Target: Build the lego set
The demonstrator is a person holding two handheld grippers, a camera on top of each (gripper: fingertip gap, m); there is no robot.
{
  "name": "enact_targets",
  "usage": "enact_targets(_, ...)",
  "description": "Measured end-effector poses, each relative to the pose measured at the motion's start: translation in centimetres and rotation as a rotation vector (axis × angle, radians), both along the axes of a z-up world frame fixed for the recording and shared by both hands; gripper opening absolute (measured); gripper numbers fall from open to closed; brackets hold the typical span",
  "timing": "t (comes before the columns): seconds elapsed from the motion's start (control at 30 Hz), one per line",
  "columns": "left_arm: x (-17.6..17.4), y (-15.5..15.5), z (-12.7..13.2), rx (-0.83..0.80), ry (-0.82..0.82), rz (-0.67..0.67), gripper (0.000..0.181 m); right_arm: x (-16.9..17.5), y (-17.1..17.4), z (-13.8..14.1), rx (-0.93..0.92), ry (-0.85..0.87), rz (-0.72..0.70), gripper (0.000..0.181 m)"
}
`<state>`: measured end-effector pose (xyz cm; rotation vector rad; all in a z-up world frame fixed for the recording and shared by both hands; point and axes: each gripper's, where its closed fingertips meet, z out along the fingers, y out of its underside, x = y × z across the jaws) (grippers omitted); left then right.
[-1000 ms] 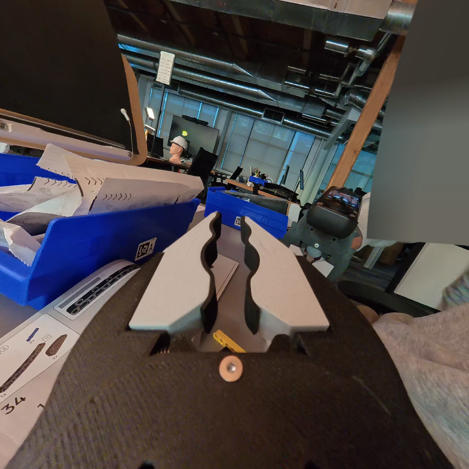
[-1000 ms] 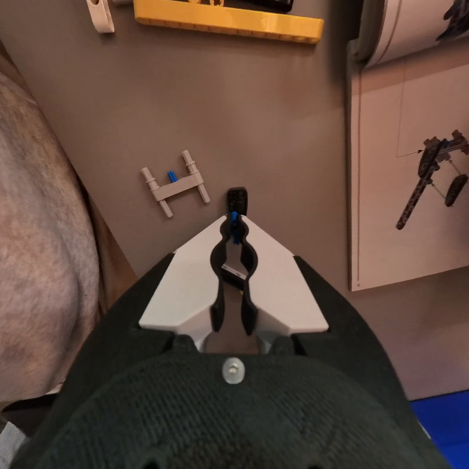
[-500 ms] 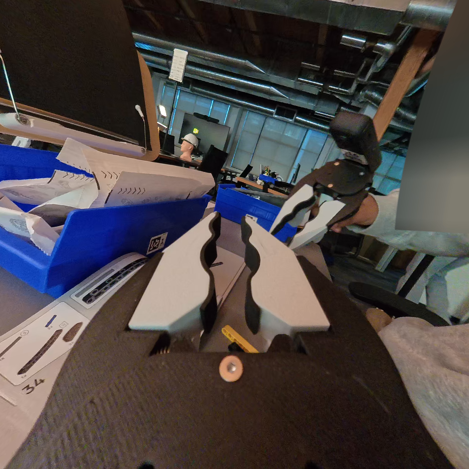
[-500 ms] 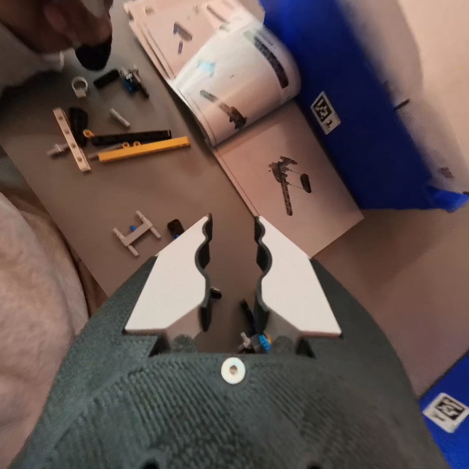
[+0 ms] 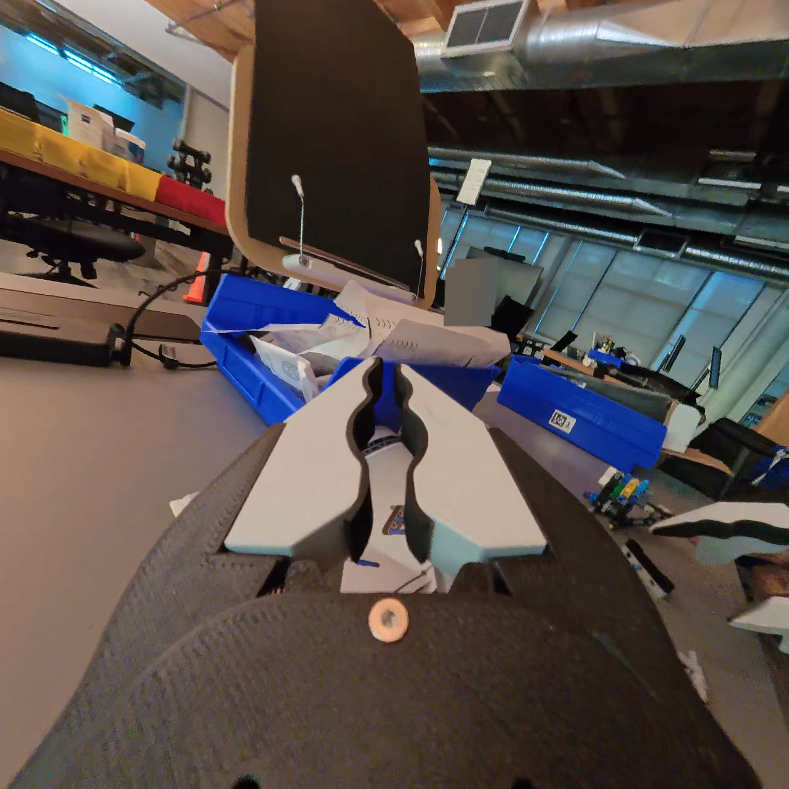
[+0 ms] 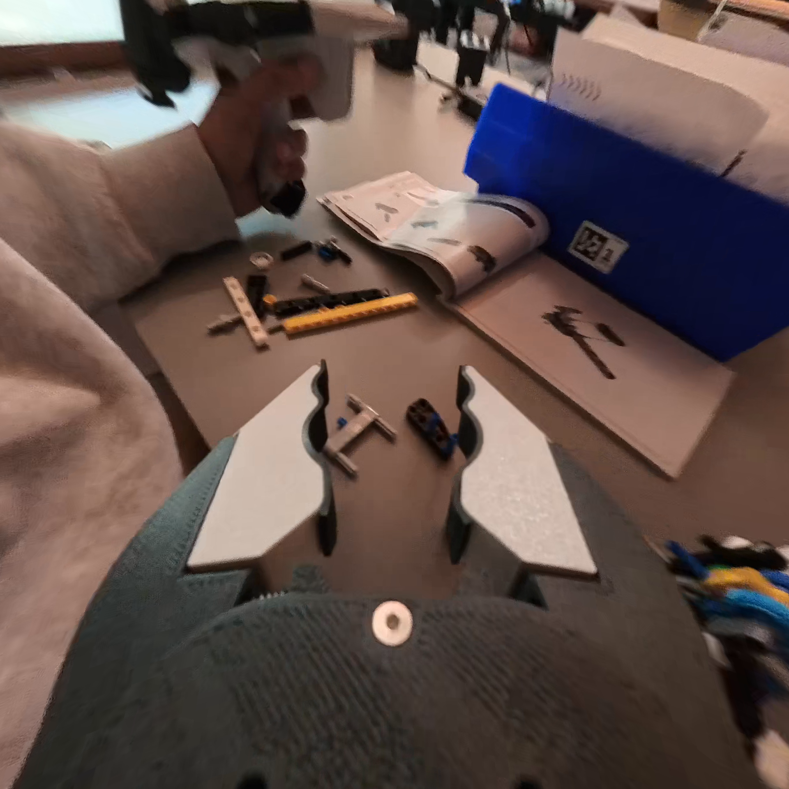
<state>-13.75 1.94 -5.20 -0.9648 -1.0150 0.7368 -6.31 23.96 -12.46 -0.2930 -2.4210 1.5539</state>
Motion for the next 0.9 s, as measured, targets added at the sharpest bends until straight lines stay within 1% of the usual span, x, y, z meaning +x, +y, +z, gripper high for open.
enact_targets(0.03, -0.2, 0.3, -0.3, -0.021, -0.015, -0.001, 0.002, 0.5, -0.2, 0.3, -0.056, -0.020, 0.027, 0.059)
enact_targets(0.1, -0.5, 0.6, -0.8, -0.060, -0.042, 0.007, 0.003, 0.9, -0.2, 0.8, -0.129, -0.037, 0.059, 0.055)
enact_targets(0.17, -0.8, 0.8, -1.3, -0.090, -0.067, 0.015, 0.004, 1.0, -0.1, 1.2, -0.161, -0.073, 0.086, 0.050)
enact_targets(0.33, -1.0, 1.5, -1.7, -0.148, -0.085, 0.014, 0.005, 0.7, 0.1, 1.0, -0.184, -0.232, 0.120, 0.046)
enact_targets(0.4, -1.0, 1.5, -1.7, -0.155, -0.083, 0.018, 0.006, 0.6, 0.8, 1.0, -0.213, -0.258, 0.112, 0.038)
enact_targets(0.5, -1.1, 1.5, -1.7, -0.157, -0.089, 0.020, 0.006, 0.4, 1.3, 1.1, -0.238, -0.240, 0.077, 0.033)
enact_targets(0.73, -1.4, 1.7, -2.1, -0.157, -0.117, -0.002, 0.009, 1.3, 0.3, -1.1, -0.048, -0.086, 0.070, 0.031)
enact_targets(0.9, -1.4, 1.8, -2.1, -0.159, -0.118, -0.006, 0.011, 1.5, 0.1, -1.8, 0.011, -0.052, 0.067, 0.034)
